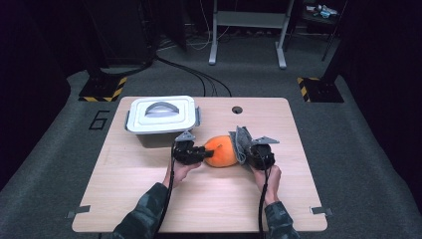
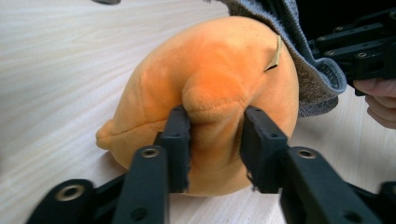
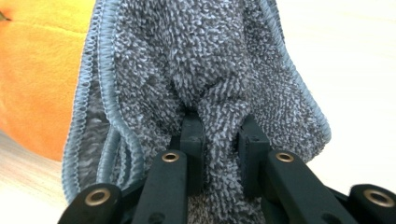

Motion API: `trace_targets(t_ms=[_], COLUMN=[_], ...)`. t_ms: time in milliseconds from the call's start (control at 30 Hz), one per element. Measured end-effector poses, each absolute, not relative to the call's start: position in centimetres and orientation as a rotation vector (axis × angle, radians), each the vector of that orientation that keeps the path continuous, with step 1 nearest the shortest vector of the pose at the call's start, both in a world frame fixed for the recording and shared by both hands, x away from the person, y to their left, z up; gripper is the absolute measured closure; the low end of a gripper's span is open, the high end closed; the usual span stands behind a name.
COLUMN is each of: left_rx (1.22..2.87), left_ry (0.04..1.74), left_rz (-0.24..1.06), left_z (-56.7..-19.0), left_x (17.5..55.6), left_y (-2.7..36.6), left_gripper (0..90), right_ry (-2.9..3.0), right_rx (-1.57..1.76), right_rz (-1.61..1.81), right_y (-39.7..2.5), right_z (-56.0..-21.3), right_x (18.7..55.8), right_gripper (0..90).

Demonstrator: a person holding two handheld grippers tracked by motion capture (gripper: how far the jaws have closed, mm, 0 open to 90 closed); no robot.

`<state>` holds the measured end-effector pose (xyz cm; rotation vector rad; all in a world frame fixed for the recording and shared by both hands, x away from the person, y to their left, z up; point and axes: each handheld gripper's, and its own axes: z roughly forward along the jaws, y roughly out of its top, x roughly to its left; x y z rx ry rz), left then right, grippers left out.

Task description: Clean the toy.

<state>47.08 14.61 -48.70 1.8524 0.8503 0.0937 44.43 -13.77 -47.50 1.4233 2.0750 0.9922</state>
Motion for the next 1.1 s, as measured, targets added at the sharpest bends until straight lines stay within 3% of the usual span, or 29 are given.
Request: trace_targets(t_ms=[233, 467, 633, 867, 1100], left_rx=[1.852, 1.880, 1.982, 2.017, 2.055], left_ry=[0.825, 0.712, 0.626, 0.597, 0.528], left_rz=[0.198, 0.309, 0.365, 0.412, 0.425], left_z=[-47.4, -44.9, -44.5, -44.8, -44.7], left_x=[46.3, 45.5, 45.2, 45.4, 45.1], left_y=[14.5, 13.4, 11.1, 10.3, 9.9], left_gripper=[50.0, 49.2, 55.4, 80.2, 87.4], right_ry=[2.064, 2.067, 2.064, 2.055, 2.042], right_rx=[1.423, 1.404, 1.407, 1.419, 1.420], right_rz=[1.006, 1.007, 1.017, 1.021, 1.027], right_y=[-13.7, -13.5, -13.4, -13.9, -14.2], right_z=[-47.2, -46.9, -46.9, -47.0, -47.1], right_x=[44.1, 43.9, 43.9, 43.6, 43.5], right_gripper=[75.9, 75.8, 75.8, 75.6, 75.5])
